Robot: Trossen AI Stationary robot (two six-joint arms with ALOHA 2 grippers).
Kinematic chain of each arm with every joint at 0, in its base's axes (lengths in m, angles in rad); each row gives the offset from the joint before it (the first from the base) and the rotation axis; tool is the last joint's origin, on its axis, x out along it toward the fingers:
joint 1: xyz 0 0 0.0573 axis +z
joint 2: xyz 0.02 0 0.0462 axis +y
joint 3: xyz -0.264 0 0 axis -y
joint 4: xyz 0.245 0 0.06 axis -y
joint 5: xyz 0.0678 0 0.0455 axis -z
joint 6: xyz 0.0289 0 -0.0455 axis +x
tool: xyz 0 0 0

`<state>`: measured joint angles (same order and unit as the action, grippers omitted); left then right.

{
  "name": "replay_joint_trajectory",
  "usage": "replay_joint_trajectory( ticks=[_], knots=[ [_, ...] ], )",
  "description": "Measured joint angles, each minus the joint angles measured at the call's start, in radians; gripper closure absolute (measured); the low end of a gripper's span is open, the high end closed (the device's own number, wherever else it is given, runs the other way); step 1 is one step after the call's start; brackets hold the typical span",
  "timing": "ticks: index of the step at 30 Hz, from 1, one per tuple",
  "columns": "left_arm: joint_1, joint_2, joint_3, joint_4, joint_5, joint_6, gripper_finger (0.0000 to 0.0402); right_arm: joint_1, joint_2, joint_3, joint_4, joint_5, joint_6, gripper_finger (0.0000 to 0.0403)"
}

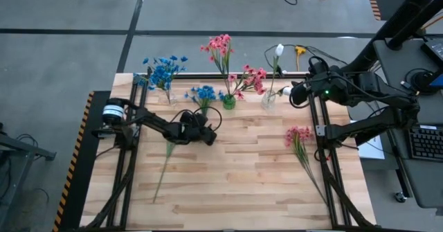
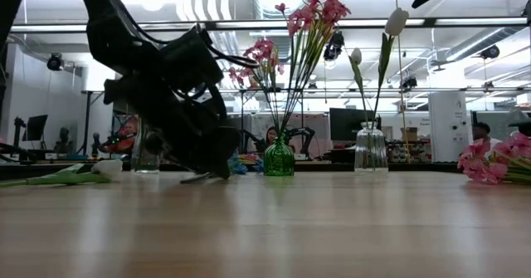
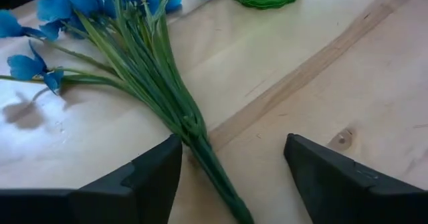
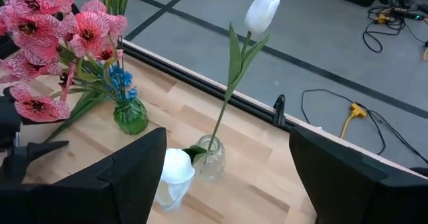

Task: Sort flowers into vase by color
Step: Put the blue flowers into the left transparent vase

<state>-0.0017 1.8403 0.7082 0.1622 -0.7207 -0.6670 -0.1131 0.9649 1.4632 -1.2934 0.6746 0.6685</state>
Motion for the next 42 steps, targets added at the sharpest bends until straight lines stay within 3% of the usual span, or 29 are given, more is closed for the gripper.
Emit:
replay_joint_trajectory(
  ticks=[20, 28, 36, 42],
  knots=[
    [0.000, 0.009, -0.002, 0.002, 0.001, -0.075, 0.0389, 0.000, 0.000, -0.007, -0.009, 0.007, 0.000, 0.0094],
    [-0.008, -0.035, -0.006, -0.058, -0.038, -0.085, 0.0395, 0.000, 0.000, -0.008, -0.011, 0.007, 0.000, 0.0094],
    [-0.027, -0.192, -0.006, -0.284, -0.122, -0.146, 0.0396, 0.000, 0.000, -0.008, -0.011, 0.007, 0.000, 0.0094],
    [-0.085, -0.336, -0.006, -0.427, -0.128, -0.154, 0.0397, 0.000, -0.002, -0.008, -0.012, 0.006, -0.015, 0.0094]
  ],
)
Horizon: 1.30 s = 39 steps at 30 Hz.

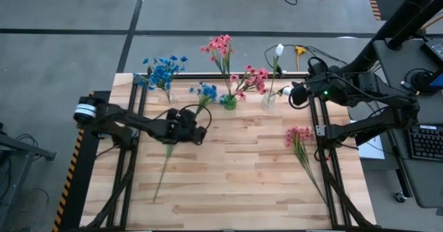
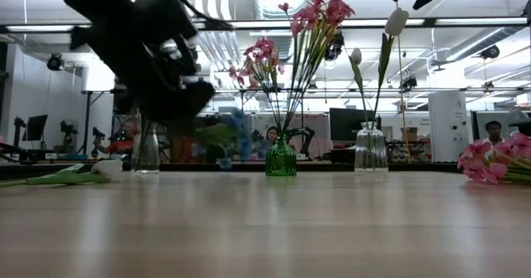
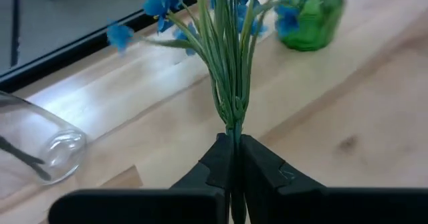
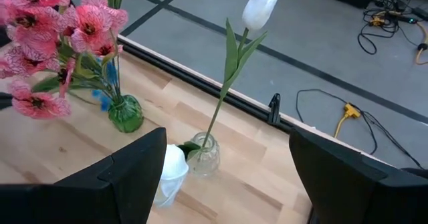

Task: Sort flowers into vase by color
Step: Put the blue flowers into the left transparent vase

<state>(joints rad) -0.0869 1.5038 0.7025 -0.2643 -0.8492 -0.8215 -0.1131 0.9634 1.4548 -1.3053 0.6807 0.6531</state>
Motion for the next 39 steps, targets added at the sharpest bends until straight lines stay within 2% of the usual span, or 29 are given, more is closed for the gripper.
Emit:
replay_joint_trajectory(
  ticks=[9, 16, 21, 24, 28, 35, 39],
  knots=[
    [-0.158, -0.231, 0.001, -0.200, 0.001, -0.054, 0.0397, 0.011, -0.022, -0.001, -0.081, -0.007, 0.058, 0.0094],
    [-0.315, -0.336, 0.001, -0.224, -0.012, 0.032, 0.0397, 0.089, -0.023, -0.058, -0.108, -0.022, 0.141, 0.0094],
    [-0.412, -0.375, 0.001, -0.212, -0.082, 0.079, 0.0397, 0.169, -0.021, -0.126, -0.085, -0.030, 0.180, 0.0094],
    [-0.481, -0.382, 0.001, -0.157, -0.114, 0.185, 0.0397, 0.223, -0.019, -0.164, -0.050, -0.034, 0.199, 0.0094],
    [-0.549, -0.383, -0.008, 0.014, -0.124, 0.351, 0.0397, 0.317, -0.019, -0.219, -0.005, -0.046, 0.220, 0.0094],
    [-0.568, -0.349, -0.010, 0.294, 0.087, 0.603, 0.0397, 0.457, -0.019, -0.340, 0.187, -0.053, 0.187, 0.0094],
    [-0.567, -0.319, -0.011, 0.424, 0.161, 0.749, 0.0397, 0.509, -0.019, -0.408, 0.319, -0.054, 0.128, 0.0094]
  ],
)
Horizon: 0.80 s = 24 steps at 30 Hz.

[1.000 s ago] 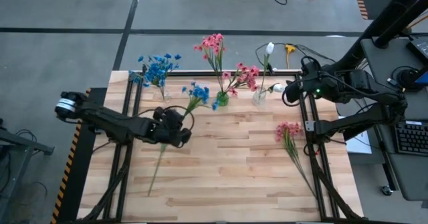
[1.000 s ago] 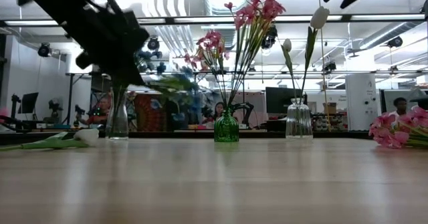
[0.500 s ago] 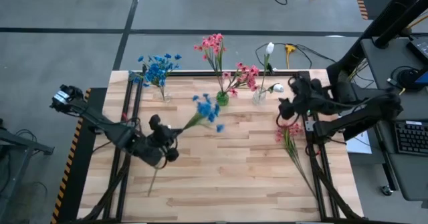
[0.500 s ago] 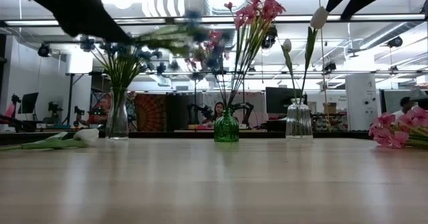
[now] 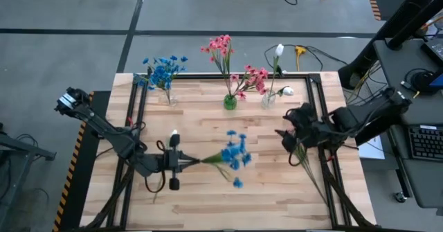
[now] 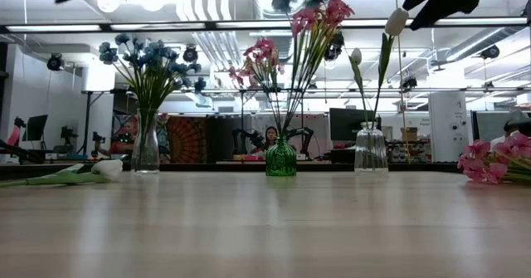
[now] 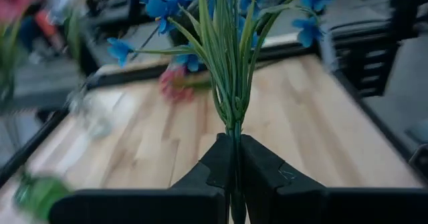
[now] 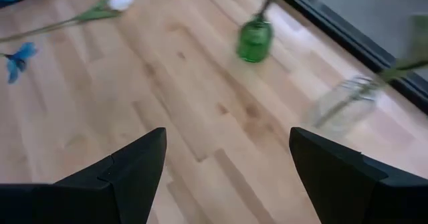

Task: Sort flowers into vase by color
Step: Put the blue flowers into the left transparent vase

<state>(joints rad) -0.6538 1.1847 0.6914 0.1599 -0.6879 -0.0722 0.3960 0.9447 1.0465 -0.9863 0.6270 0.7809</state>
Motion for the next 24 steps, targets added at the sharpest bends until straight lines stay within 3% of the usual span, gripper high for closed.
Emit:
replay_joint_trajectory(
  ticks=[6, 13, 18, 24],
  knots=[
    [0.002, 0.042, -0.028, 0.244, 0.045, 0.144, 0.0397, 0.036, 0.001, -0.076, 0.080, 0.000, -0.039, 0.0094],
    [0.071, 0.091, -0.208, 0.719, 0.132, 0.268, 0.0397, 0.045, 0.004, -0.153, 0.180, -0.020, -0.078, 0.0094],
    [0.141, 0.139, -0.321, 1.027, 0.129, 0.282, 0.0397, 0.045, 0.022, -0.220, 0.450, -0.149, -0.282, 0.0099],
    [0.163, 0.249, -0.364, 1.244, 0.131, 0.319, 0.0397, 0.045, 0.081, -0.257, 0.835, -0.255, -0.601, 0.0109]
  ],
)
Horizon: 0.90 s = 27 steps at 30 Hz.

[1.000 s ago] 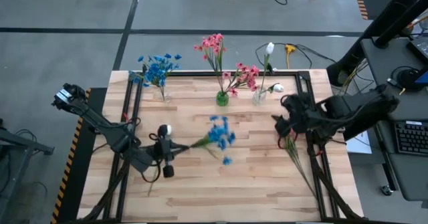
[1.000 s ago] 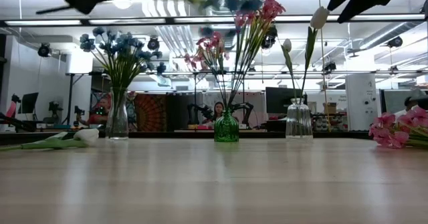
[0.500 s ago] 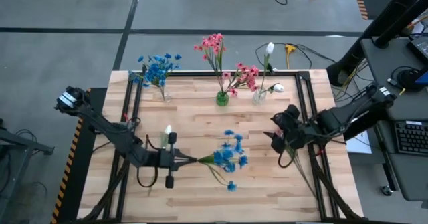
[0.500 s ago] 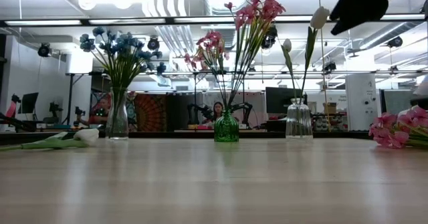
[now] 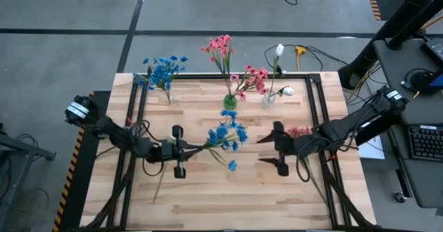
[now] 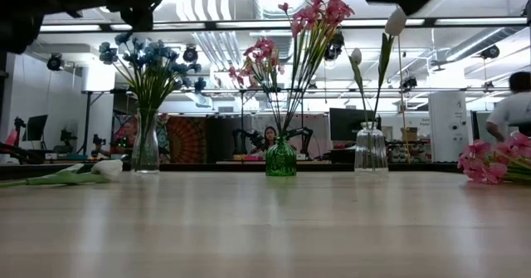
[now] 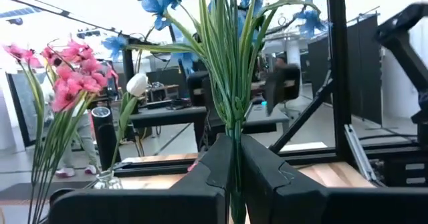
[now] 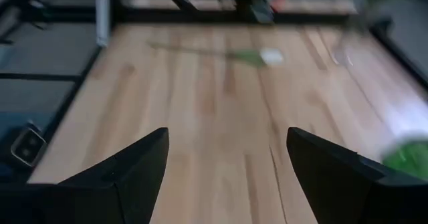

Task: Sort flowers into vase by color
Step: Put the blue flowers into the left transparent vase

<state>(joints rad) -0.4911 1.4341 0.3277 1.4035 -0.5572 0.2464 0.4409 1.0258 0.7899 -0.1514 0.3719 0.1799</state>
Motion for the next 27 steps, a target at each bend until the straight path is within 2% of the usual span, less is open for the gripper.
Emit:
replay_joint_trajectory(
  ticks=[3, 6, 11, 22, 27],
  knots=[
    [0.002, 0.060, -0.001, 0.075, 0.000, 0.020, 0.0397, 0.000, 0.061, -0.001, 0.118, -0.023, -0.103, 0.0113],
    [0.003, 0.122, -0.001, 0.162, 0.000, 0.052, 0.0397, -0.014, 0.137, -0.002, 0.258, 0.010, -0.196, 0.0115],
    [0.006, 0.174, 0.023, 0.171, -0.005, 0.071, 0.0397, -0.051, 0.280, -0.002, 0.552, 0.021, -0.337, 0.0117],
    [0.012, 0.185, 0.050, 0.168, -0.011, 0.093, 0.0397, -0.115, 0.495, -0.002, 0.865, 0.010, -0.391, 0.0115],
    [0.016, 0.185, 0.050, 0.168, -0.033, 0.093, 0.0397, -0.115, 0.564, -0.002, 1.034, -0.040, -0.425, 0.0118]
  ],
)
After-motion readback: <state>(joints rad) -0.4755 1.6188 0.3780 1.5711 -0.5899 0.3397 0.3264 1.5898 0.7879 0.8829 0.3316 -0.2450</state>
